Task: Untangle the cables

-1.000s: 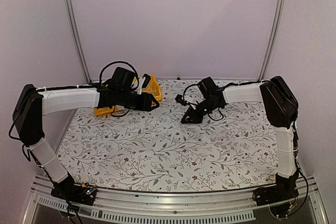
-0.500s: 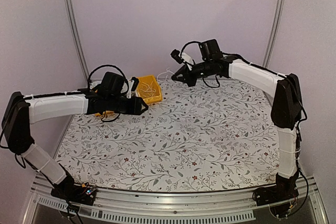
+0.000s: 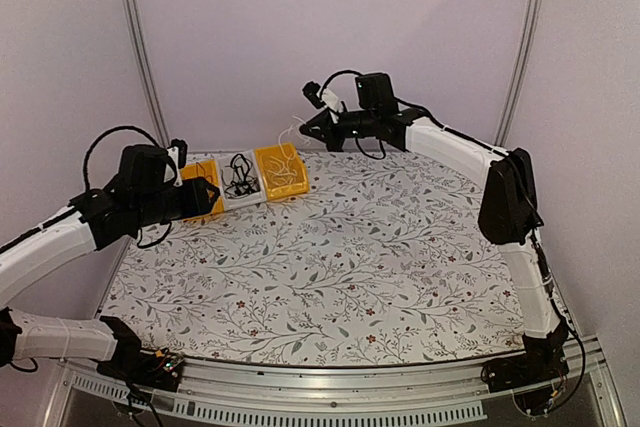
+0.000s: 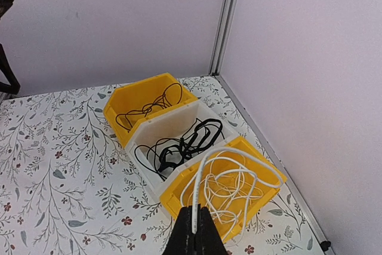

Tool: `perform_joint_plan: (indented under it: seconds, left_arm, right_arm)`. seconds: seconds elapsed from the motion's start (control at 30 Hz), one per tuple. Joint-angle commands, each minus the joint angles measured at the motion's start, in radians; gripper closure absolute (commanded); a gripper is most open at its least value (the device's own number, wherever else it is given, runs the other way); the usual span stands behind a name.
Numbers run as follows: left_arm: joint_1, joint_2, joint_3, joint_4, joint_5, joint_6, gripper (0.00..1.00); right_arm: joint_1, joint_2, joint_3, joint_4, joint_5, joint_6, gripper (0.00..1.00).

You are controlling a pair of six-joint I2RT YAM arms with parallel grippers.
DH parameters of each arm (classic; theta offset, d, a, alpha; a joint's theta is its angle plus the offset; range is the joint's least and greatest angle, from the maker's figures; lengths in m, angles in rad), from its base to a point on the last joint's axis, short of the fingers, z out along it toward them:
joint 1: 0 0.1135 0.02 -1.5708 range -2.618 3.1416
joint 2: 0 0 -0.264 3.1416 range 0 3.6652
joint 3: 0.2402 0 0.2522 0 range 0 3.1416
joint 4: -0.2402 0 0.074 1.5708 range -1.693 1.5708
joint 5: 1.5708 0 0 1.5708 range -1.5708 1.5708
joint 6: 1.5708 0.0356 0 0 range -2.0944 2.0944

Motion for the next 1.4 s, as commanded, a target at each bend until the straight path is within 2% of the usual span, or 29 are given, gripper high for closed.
perform_joint_plan:
  seconds: [0.0,0.33,0.53,0.7,0.87,0.9,0.93,0.97,1.0,1.07,1.2,1.37]
  left_arm:
    - [0.007,-0.067,-0.024,-0.133,-0.072,-0.057,0.47]
    - [0.01,-0.144,0.054,-0.337,-0.091,-0.073,0.47]
    - [0.01,-0.199,0.118,-0.483,-0.115,-0.073,0.47]
    - [0.01,-0.246,0.138,-0.558,-0.14,-0.046,0.47]
    - [0.01,-0.274,0.145,-0.569,-0.144,-0.019,0.45]
    - [0.009,-0.272,0.149,-0.564,-0.134,-0.003,0.45]
    - [0.009,-0.271,0.155,-0.56,-0.129,0.011,0.45]
    - [0.01,-0.268,0.164,-0.559,-0.132,0.016,0.45]
    - [0.009,-0.268,0.17,-0.558,-0.14,0.017,0.45]
    - [0.009,-0.272,0.178,-0.547,-0.146,0.017,0.45]
    - [0.01,-0.3,0.193,-0.536,-0.156,0.005,0.45]
    - [0.009,-0.372,0.161,-0.494,-0.187,-0.036,0.43]
  right_arm:
    - [0.017,0.073,0.055,0.172,0.052,0.06,1.0]
    - [0.033,0.298,0.191,0.501,0.104,0.15,1.0]
    - [0.042,0.461,0.26,0.72,0.194,0.176,1.0]
    - [0.05,0.546,0.268,0.736,0.18,0.155,1.0]
    - [0.055,0.55,0.261,0.732,0.197,0.128,1.0]
    - [0.057,0.548,0.26,0.723,0.196,0.113,0.97]
    - [0.058,0.545,0.257,0.714,0.195,0.098,0.83]
    - [0.059,0.543,0.25,0.71,0.202,0.086,0.62]
    - [0.062,0.54,0.243,0.708,0.21,0.063,0.48]
    - [0.064,0.535,0.239,0.696,0.221,0.032,0.35]
    - [0.064,0.517,0.207,0.64,0.22,-0.04,0.3]
    - [0.064,0.393,0.051,0.615,0.228,-0.089,0.26]
